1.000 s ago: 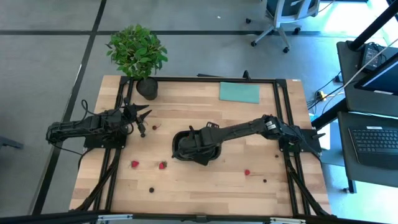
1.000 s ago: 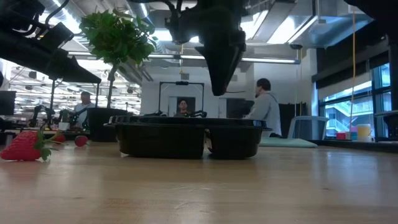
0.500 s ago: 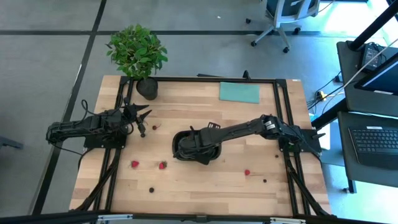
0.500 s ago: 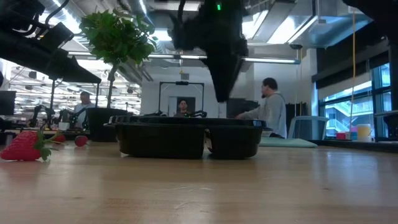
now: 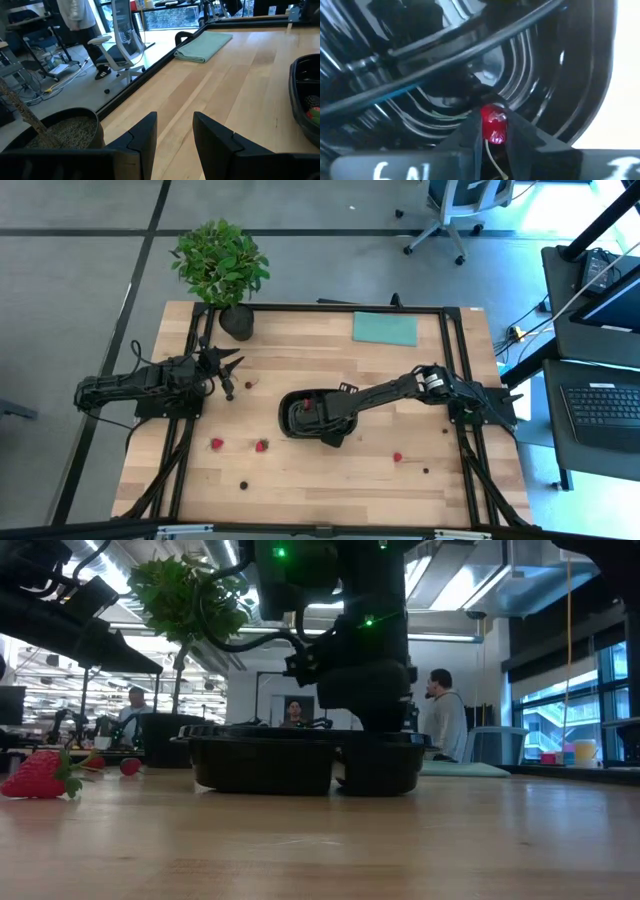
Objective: Pick and placing Produce into tupperware
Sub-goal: Put the bottom red cherry into the right section of the black bin, then put the red raspberry into the left section of the black bin
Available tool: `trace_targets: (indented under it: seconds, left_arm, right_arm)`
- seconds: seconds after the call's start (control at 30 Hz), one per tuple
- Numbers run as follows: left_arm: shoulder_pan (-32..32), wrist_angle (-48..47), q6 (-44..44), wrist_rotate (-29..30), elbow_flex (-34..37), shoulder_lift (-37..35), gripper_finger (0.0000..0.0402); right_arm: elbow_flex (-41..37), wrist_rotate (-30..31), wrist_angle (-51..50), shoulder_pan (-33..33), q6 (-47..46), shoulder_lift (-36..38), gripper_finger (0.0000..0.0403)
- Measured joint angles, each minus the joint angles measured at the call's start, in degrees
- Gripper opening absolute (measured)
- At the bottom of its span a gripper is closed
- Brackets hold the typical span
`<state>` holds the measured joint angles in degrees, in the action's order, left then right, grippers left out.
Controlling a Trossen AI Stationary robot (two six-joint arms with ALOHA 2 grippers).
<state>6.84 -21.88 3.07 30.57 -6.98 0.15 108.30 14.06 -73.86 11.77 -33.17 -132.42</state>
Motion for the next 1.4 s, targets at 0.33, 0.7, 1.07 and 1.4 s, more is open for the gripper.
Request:
trace_targets:
  seconds: [0.33, 0.7, 1.07, 1.4]
  left_arm:
    - [0.0, 0.0, 0.0, 0.0, 0.0, 0.0, 0.012]
    - [0.0, 0.0, 0.0, 0.0, 0.0, 0.0, 0.012]
    - [0.0, 0.0, 0.0, 0.0, 0.0, 0.0, 0.012]
    - [0.0, 0.0, 0.0, 0.0, 0.0, 0.0, 0.012]
  right_arm:
    - [-0.1, 0.4, -0.5, 0.2, -0.1, 0.0, 0.0108]
    - [0.9, 0.5, -0.8, 0.0, -1.3, 0.0, 0.0207]
    - [15.1, 13.8, -16.3, 6.2, -2.8, 0.3, 0.0221]
    - [12.6, 5.2, -15.9, 15.9, -23.0, 8.2, 0.0224]
